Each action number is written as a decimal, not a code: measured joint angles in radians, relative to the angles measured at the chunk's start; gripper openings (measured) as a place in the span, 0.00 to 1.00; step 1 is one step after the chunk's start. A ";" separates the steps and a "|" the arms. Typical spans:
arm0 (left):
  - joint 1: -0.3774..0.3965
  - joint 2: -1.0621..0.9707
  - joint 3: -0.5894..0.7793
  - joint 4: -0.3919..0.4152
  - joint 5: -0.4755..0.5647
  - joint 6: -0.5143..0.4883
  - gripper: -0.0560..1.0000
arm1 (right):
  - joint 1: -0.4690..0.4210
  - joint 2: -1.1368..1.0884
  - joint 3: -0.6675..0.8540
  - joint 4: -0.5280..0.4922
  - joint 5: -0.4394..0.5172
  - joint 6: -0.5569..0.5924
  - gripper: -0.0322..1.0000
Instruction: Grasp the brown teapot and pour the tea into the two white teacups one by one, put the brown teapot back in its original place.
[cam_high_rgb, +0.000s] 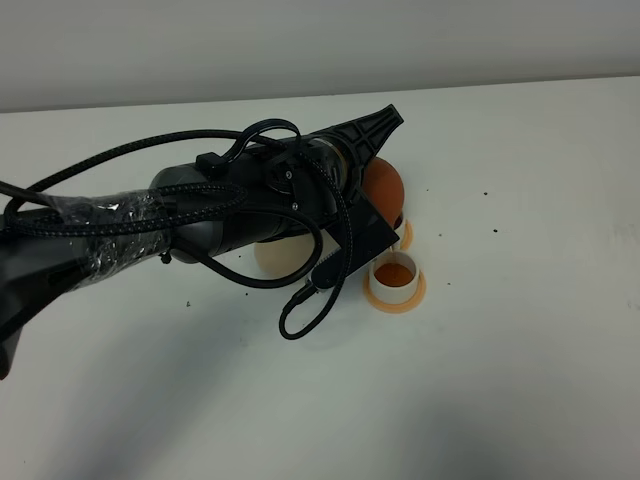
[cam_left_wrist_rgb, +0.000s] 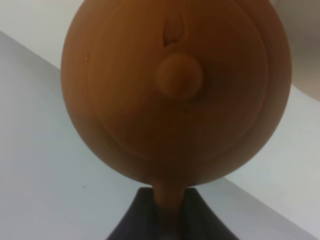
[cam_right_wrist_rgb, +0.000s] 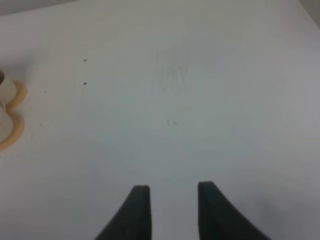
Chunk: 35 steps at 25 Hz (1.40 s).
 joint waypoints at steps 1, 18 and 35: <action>0.000 0.000 0.000 0.002 -0.002 0.000 0.17 | 0.000 0.000 0.000 0.000 0.000 0.000 0.27; 0.000 0.000 0.000 0.002 -0.011 0.038 0.17 | 0.000 0.000 0.000 0.000 0.000 0.000 0.27; 0.000 0.000 0.000 0.003 -0.018 0.080 0.17 | 0.000 0.000 0.000 0.000 0.000 0.000 0.27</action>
